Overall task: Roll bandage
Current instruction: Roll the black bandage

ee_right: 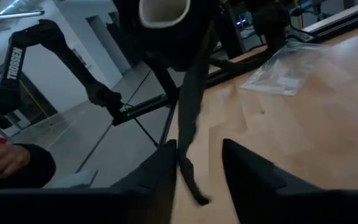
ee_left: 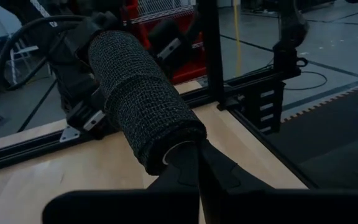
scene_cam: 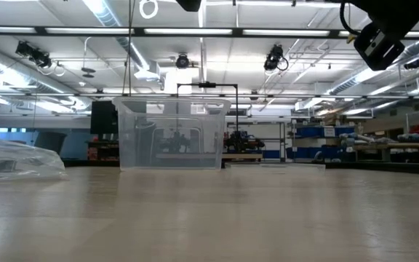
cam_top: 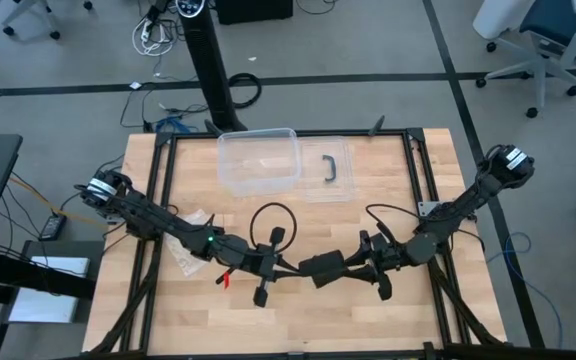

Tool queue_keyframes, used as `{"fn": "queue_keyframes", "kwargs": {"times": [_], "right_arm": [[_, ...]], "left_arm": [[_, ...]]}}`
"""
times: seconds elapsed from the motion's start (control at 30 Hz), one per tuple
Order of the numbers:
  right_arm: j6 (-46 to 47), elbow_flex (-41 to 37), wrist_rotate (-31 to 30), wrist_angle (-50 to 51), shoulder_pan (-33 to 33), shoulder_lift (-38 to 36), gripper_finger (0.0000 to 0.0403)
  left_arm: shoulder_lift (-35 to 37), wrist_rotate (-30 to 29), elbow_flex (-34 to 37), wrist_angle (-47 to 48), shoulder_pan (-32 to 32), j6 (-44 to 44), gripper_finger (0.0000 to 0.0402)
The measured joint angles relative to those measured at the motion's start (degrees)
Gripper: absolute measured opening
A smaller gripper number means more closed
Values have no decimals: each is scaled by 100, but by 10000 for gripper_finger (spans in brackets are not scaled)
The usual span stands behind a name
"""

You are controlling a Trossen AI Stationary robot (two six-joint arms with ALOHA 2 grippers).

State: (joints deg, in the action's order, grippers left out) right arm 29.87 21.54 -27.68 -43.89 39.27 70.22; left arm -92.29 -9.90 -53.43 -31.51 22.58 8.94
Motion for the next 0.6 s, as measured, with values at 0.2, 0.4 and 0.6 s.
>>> {"fn": "queue_keyframes", "kwargs": {"times": [0.2,0.4,0.6], "right_arm": [[-298,96,-105,78,25,4,10],[-380,541,-75,353,163,4,3],[-622,972,-76,423,262,4,1]], "left_arm": [[2,-244,0,-49,-142,10,0],[4,-468,0,-90,-291,163,0],[7,-502,-2,294,-340,90,0]]}}
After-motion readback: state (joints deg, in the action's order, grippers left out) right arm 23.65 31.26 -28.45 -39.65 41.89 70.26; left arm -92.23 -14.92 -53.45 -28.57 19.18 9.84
